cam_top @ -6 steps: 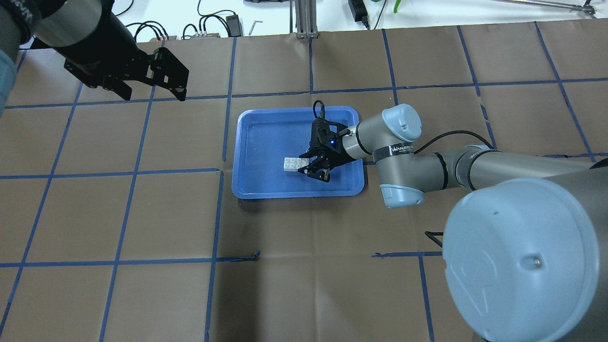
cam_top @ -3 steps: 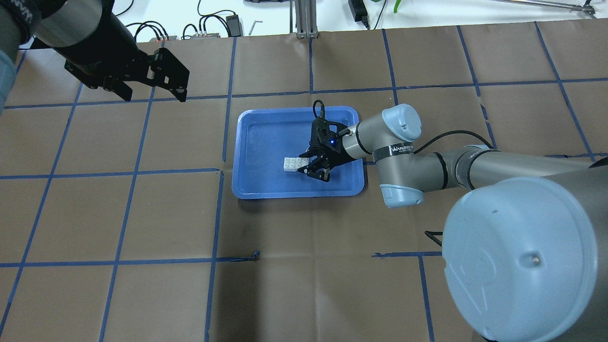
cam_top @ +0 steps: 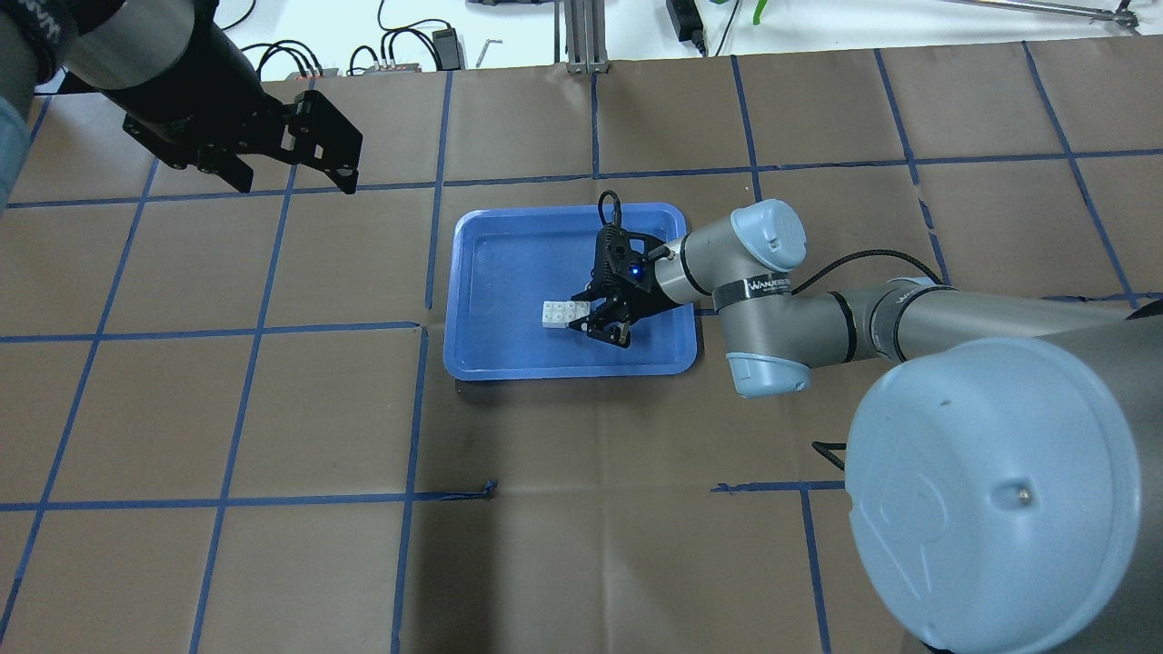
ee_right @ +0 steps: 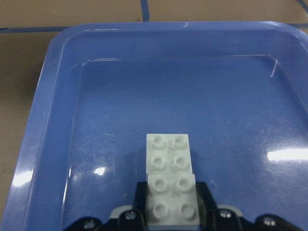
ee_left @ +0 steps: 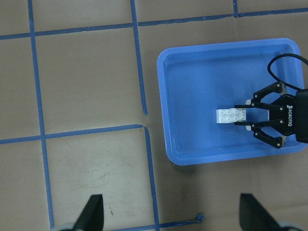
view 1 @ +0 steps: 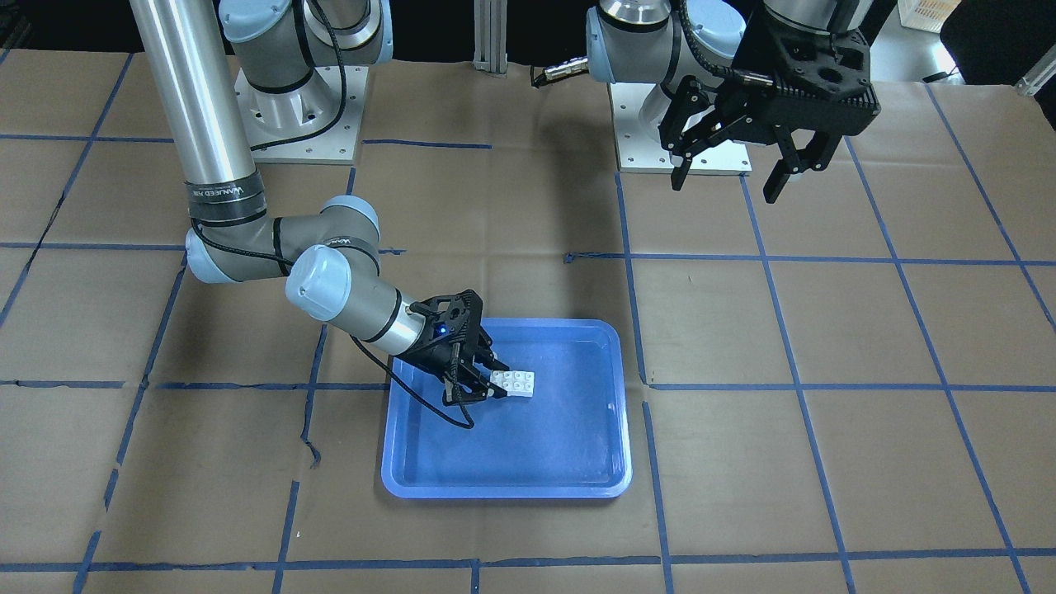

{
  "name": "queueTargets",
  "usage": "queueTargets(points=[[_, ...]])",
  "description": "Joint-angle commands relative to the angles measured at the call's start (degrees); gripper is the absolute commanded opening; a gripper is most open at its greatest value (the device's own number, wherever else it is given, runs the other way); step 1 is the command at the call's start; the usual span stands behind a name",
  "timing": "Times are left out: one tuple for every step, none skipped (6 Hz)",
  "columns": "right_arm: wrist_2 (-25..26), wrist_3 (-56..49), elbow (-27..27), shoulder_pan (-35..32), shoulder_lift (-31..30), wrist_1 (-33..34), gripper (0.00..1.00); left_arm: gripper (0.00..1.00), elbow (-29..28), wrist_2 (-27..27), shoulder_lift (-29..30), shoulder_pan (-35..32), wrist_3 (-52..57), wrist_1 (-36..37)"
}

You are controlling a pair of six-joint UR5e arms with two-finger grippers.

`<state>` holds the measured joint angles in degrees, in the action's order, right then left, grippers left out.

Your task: Assemble white blocks and place on blue tray

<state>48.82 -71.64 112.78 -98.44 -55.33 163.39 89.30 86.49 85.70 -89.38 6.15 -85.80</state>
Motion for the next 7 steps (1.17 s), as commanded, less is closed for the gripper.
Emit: queueTargets(points=[[0.0,0.0,0.2,0.0,0.0,-0.1,0.29,0.99,0.0,0.0,0.0,0.0,0.0,0.0],[0.0,0.0,0.2,0.0,0.0,-0.1,0.29,0.99,0.0,0.0,0.0,0.0,0.0,0.1],[0.0,0.0,0.2,0.0,0.0,-0.1,0.30,0.99,0.0,0.0,0.0,0.0,0.0,0.1],[0.0,0.0,0.1,0.0,0.0,0.0,0.35,0.99,0.0,0.5,-0.4,0.1,-0.1,0.0],[0.0,0.1,0.2,0.0,0.0,0.0,0.46,0.99,0.3,0.9,-0.9,0.2,0.0,-0.1],[0.0,0.1,0.1,0.0,0.0,0.0,0.51,0.99,0.6,0.8,-0.8,0.1,-0.1,-0.1],[0.0,0.1,0.2,0.0,0.0,0.0,0.51,0.99,0.4,1.0,-1.1,0.2,0.0,-0.7]])
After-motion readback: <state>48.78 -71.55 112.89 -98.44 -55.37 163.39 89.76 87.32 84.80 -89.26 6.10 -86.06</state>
